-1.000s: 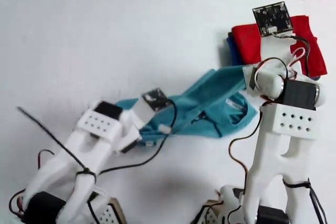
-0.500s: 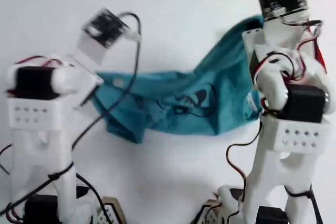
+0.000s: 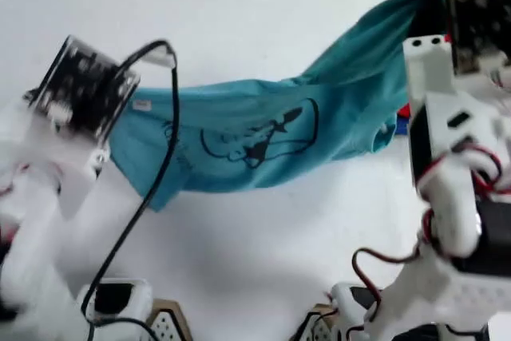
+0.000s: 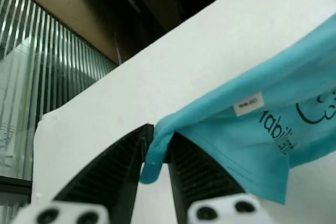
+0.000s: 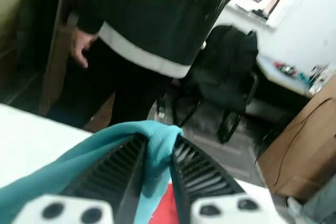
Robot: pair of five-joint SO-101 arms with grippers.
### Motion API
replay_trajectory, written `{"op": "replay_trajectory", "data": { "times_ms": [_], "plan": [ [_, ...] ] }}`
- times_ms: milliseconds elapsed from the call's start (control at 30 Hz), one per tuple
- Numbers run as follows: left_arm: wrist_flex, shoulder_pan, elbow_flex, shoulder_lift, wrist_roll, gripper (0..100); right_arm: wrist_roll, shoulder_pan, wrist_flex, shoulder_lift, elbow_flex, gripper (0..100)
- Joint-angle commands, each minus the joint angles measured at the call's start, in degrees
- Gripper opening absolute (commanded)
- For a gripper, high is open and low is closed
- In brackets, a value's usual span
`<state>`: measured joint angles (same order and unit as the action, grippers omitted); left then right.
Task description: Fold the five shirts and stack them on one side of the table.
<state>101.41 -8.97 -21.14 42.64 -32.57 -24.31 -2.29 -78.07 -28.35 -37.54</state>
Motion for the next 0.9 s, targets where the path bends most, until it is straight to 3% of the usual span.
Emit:
{"op": "replay_trajectory", "data": {
  "times_ms": [0, 300, 567, 867],
  "plan": [
    [0.1, -0.6, -2.0, 4.1, -1.1, 3, -0.4, 0.0, -1.3, -1.7, -7.9, 1.8],
    [-0.8, -0.6, -1.5, 4.2, -2.7, 3, -0.5, -5.5, 1.1, -1.5, -19.6, 1.8],
    [-1.7, -0.6, -1.9, -0.4, -2.6, 3, -3.5, -6.1, 1.5, -1.4, -17.9, 1.8],
    [0.6, -0.6, -1.5, 7.8, 0.5, 3, -3.3, -5.9, -2.9, -6.9, -17.8, 1.8]
  ]
}}
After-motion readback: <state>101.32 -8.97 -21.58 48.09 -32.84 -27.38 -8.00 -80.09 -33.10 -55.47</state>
